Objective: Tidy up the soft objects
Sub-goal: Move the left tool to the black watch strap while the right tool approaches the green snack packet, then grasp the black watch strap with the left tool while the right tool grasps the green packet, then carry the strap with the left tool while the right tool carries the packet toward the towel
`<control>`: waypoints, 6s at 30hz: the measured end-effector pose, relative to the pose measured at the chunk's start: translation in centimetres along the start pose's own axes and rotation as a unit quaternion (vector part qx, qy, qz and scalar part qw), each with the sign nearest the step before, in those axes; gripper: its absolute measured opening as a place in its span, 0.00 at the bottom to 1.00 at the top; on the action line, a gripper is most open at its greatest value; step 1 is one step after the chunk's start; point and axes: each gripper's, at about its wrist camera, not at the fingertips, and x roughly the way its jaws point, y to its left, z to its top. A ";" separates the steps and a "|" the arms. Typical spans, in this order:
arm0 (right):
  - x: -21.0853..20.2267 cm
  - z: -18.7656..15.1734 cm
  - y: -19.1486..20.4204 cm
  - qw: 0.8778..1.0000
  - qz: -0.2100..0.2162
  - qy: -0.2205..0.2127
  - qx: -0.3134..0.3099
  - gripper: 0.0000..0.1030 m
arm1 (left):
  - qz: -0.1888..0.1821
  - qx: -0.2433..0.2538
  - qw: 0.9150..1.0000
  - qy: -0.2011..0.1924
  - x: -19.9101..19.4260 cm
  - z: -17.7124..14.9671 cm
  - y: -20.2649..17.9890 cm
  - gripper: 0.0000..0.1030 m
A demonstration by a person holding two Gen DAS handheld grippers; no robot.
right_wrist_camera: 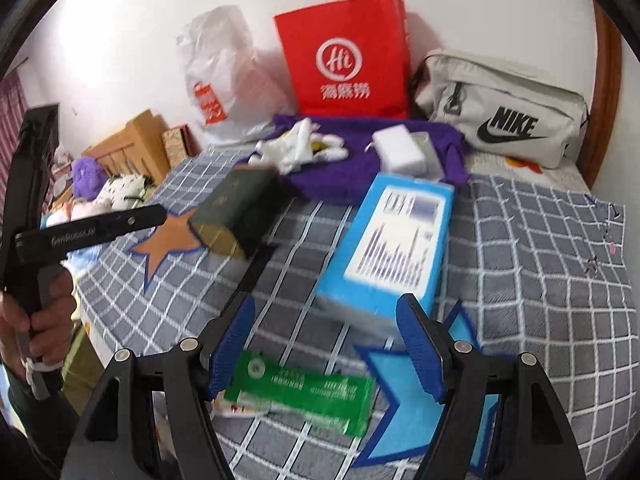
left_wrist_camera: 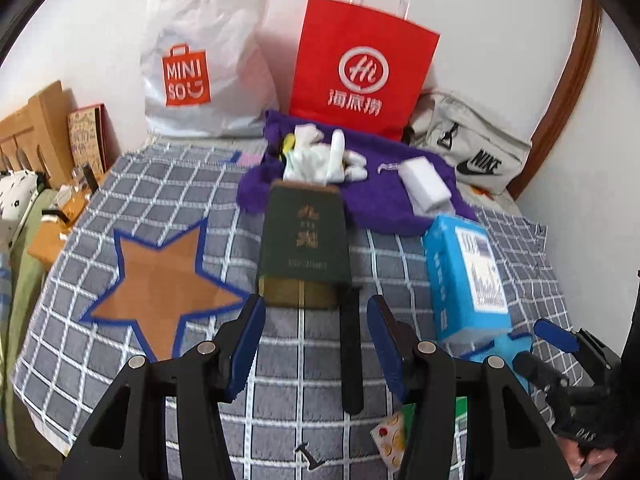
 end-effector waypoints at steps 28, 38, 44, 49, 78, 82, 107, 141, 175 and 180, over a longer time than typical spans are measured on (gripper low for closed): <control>5.1 -6.5 0.3 0.996 0.022 0.084 -0.033 0.72 | 0.000 0.033 0.997 0.069 5.0 -3.2 -3.0 0.49; 5.4 -6.5 0.8 0.995 0.014 0.075 -0.056 0.74 | 0.006 0.033 0.996 0.084 6.4 -3.4 -2.8 0.49; 5.6 -6.7 1.0 0.995 -0.005 0.055 -0.080 0.62 | 0.009 0.029 0.996 0.090 7.0 -3.3 -2.4 0.49; 4.8 -6.3 -1.1 0.996 -0.008 0.075 -0.055 0.26 | 0.009 0.023 0.996 0.089 7.0 -3.2 -1.9 0.49; 7.0 -5.7 1.4 0.970 0.038 0.077 -0.229 0.49 | -0.003 0.015 0.995 0.100 8.3 -3.2 -0.4 0.49; 5.1 -6.8 -0.6 0.984 0.022 0.079 -0.160 0.37 | -0.002 0.022 0.994 0.104 9.1 -3.4 -1.0 0.49; 5.2 -6.9 -3.2 0.997 -0.036 0.040 -0.057 0.36 | 0.018 0.138 0.988 0.063 9.8 -4.8 -5.5 0.30; -2.0 -1.4 -2.2 0.999 -0.005 -0.031 -0.035 0.21 | -0.032 0.077 0.997 -0.001 1.3 -1.5 -3.8 0.19; 0.6 10.4 -4.5 0.998 -0.028 -0.052 -0.015 0.21 | -0.025 0.054 0.997 -0.043 1.2 7.6 -2.7 0.19; 0.9 12.0 -5.5 0.998 -0.032 -0.057 -0.001 0.21 | -0.021 0.051 0.997 -0.045 1.7 9.1 -2.3 0.19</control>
